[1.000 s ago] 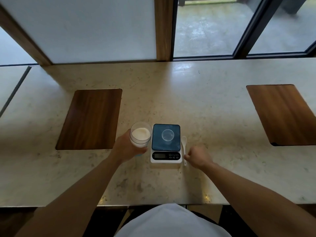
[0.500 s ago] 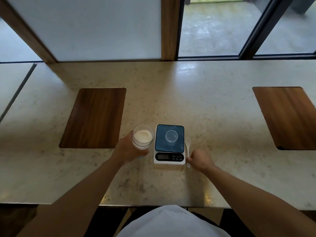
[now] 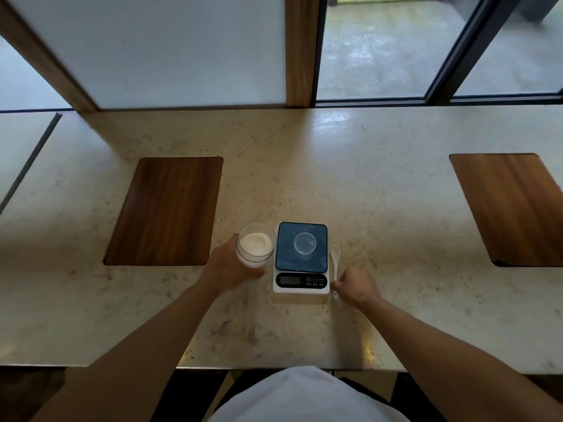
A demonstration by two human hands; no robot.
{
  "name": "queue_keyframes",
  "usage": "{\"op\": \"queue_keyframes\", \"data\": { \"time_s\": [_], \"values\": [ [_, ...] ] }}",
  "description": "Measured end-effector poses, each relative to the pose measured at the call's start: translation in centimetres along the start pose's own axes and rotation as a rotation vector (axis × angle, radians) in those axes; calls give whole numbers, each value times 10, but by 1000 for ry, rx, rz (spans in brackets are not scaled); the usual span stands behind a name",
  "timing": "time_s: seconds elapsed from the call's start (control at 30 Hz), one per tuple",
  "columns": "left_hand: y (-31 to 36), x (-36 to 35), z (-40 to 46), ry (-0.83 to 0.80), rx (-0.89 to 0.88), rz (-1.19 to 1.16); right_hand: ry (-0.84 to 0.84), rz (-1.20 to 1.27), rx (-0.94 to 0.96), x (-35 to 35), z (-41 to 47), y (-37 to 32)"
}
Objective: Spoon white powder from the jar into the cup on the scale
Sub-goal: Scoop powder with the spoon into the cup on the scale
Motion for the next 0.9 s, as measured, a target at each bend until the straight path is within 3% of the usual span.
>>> {"op": "queue_keyframes", "data": {
  "time_s": [0.4,0.9],
  "values": [
    [12,-4,4,-22,-26,-21,32,22,-1,4,0,8],
    [19,-2,5,-23,-44,21,231,110,24,59,1,-4]
  ]
}}
Point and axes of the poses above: each hand's wrist, its own z-axis towards the middle knuckle, its own x-axis out of the back of the hand, y = z × x, the point moved 9 cm from there along z, towards the middle knuckle, and after that the axes turned 14 degrees about y, right-handed, at the moved point
